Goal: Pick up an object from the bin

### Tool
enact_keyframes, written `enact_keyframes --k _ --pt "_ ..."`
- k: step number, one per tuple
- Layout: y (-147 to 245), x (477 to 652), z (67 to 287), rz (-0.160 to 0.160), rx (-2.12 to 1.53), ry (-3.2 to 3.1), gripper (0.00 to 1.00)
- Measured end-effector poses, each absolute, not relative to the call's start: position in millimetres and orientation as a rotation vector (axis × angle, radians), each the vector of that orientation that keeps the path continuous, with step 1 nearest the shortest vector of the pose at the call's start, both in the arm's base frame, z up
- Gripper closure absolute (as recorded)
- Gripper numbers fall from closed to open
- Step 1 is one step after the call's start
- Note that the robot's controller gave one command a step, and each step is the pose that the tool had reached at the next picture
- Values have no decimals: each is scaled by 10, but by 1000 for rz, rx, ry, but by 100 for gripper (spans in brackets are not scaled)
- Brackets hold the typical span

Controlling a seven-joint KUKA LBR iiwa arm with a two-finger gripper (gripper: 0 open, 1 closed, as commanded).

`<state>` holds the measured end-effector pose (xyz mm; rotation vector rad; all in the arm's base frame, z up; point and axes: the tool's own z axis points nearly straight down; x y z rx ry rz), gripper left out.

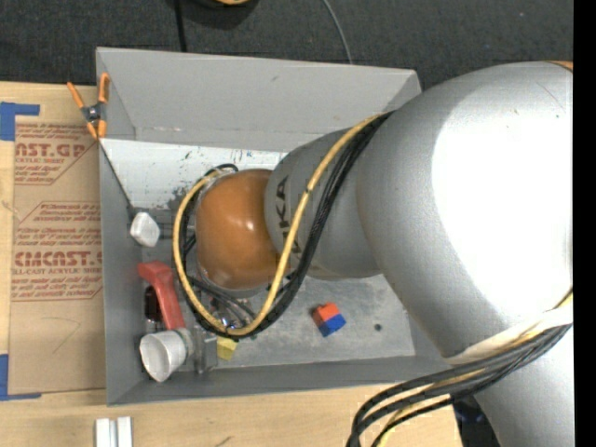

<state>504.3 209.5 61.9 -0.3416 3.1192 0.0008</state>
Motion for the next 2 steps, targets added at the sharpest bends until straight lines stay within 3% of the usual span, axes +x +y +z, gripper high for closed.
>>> enact_keyframes --k 2 --pt "2160 5063 668 -19 -895 3012 0"
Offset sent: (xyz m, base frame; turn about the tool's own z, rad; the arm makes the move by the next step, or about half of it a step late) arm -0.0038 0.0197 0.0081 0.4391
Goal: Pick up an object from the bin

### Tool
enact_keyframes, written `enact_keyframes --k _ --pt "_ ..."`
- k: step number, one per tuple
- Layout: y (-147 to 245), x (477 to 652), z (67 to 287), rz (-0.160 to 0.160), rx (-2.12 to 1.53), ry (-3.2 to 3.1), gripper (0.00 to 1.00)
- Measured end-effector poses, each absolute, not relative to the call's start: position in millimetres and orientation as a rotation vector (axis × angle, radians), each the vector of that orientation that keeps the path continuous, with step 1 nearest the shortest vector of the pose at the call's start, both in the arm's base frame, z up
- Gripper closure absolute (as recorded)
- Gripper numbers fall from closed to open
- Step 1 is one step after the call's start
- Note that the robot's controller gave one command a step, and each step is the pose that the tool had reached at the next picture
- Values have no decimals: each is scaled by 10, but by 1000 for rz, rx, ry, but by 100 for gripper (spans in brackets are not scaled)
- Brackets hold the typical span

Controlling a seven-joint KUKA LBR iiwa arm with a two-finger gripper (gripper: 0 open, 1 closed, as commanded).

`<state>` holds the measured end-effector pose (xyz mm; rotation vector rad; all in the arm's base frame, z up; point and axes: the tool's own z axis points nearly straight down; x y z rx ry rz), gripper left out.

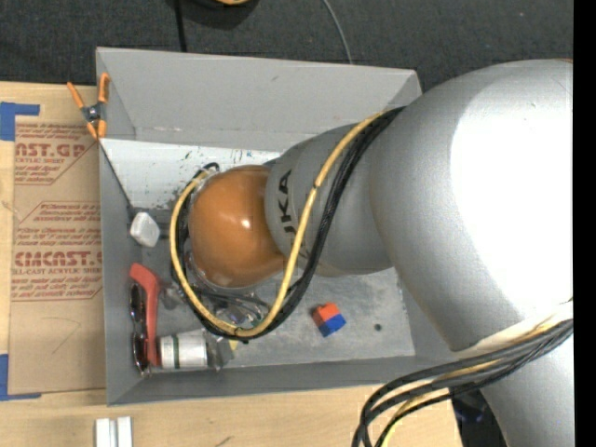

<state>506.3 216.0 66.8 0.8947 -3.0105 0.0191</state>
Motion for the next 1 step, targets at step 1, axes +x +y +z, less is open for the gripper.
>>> enact_keyframes --k 1 --pt "2428 4938 698 14 714 -3057 100"
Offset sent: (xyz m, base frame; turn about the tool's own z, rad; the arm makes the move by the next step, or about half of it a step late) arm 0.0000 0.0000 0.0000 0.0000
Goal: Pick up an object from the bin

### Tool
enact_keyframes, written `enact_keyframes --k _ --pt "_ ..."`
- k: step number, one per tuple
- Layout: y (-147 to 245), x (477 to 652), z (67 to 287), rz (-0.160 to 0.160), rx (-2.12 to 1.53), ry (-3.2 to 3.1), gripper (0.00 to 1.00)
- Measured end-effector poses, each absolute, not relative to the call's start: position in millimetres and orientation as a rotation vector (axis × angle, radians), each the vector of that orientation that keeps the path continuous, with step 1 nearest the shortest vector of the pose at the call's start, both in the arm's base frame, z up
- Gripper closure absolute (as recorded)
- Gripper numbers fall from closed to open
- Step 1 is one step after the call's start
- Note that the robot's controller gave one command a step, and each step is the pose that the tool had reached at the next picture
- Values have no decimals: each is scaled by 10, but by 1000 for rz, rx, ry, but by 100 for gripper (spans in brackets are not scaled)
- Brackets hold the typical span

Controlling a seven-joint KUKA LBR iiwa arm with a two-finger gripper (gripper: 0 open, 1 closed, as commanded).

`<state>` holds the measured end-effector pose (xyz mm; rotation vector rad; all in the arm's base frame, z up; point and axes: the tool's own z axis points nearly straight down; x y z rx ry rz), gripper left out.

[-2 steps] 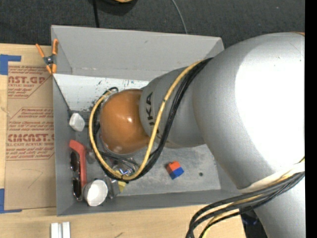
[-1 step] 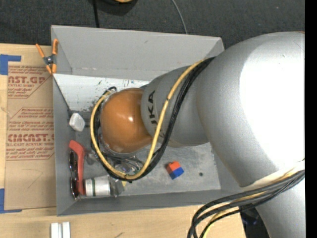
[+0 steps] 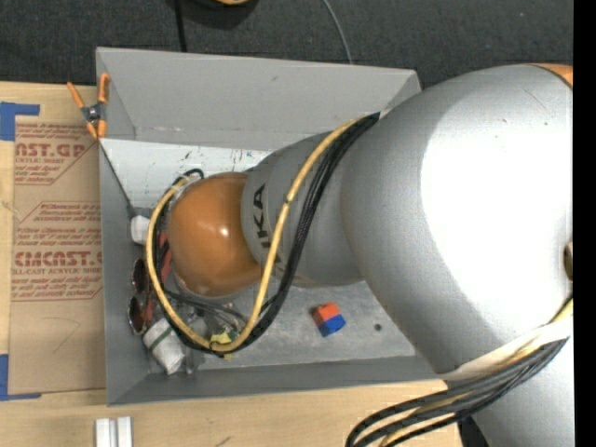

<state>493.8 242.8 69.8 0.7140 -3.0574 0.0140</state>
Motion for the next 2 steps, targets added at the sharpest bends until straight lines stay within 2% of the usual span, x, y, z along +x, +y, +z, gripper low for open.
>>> enact_keyframes --k 1,2 --pt "2428 4938 698 14 714 -3057 100" --pt "2361 4865 1204 15 713 -3051 100"
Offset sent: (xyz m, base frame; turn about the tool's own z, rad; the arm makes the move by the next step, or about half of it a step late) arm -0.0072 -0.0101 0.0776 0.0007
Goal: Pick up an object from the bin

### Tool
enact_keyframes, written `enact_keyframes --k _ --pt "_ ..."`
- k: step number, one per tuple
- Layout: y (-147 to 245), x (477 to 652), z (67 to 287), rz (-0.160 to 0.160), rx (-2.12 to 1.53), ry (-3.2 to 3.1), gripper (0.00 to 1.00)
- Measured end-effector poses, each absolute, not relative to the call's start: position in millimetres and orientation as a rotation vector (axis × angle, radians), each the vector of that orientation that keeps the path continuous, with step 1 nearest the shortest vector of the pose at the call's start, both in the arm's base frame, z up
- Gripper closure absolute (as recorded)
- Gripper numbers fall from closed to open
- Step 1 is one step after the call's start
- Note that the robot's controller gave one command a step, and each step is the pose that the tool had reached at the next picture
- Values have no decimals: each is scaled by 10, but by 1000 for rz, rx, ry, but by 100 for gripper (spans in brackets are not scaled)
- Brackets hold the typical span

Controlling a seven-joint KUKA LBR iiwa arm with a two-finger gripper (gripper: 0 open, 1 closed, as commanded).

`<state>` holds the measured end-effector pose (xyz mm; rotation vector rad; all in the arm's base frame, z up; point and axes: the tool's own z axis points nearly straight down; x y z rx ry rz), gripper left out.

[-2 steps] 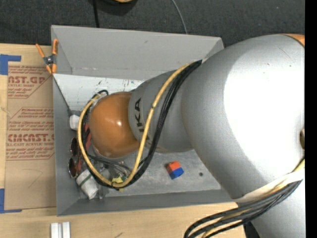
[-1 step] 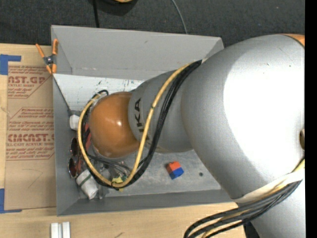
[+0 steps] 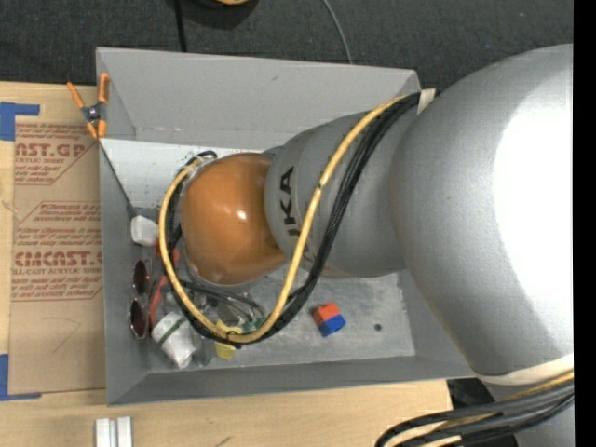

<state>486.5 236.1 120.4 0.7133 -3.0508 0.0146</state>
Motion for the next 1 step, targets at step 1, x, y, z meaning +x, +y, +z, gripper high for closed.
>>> enact_keyframes --k 1 --pt "2364 4905 1692 12 719 -3062 100"
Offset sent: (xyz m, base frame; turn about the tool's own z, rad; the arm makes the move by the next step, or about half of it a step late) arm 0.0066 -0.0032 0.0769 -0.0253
